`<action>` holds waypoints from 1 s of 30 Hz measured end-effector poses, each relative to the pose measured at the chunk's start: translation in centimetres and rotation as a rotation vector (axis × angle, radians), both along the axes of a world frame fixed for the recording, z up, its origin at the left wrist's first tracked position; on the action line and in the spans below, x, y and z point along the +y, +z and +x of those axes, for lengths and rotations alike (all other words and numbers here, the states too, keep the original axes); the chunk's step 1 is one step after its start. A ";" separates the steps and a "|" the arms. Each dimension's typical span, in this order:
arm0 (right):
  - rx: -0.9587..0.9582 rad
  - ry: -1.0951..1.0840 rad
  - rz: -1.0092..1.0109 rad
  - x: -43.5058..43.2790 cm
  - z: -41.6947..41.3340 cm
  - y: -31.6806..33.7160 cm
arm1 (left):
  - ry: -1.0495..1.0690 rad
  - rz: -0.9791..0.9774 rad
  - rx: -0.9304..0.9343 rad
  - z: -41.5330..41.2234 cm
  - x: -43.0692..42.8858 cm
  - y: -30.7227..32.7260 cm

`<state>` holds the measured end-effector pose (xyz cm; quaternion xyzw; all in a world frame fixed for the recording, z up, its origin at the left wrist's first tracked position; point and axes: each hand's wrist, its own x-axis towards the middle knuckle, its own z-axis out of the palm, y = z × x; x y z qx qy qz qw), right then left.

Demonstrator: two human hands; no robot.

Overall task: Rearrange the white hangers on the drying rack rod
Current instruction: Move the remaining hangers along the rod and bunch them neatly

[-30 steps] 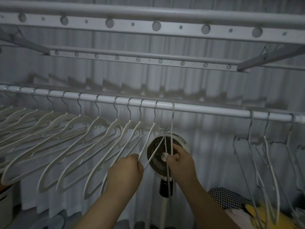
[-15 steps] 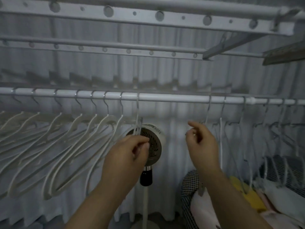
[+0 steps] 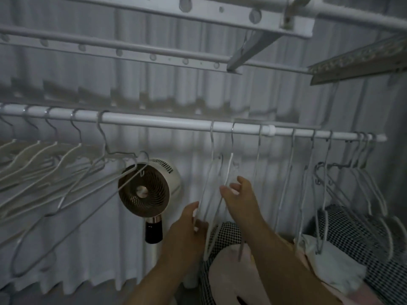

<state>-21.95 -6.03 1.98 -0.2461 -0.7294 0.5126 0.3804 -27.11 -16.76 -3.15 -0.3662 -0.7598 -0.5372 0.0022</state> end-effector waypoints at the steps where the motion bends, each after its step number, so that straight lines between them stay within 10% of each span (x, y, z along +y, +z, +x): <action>1: -0.020 0.035 -0.012 0.2 -0.3 -0.2 | 0.002 0.010 -0.019 0.2 0.4 -0.3; 30: 0.068 0.230 0.063 -8.8 -11.3 -1.6 | 0.397 0.069 -0.093 -6.8 -11.8 0.5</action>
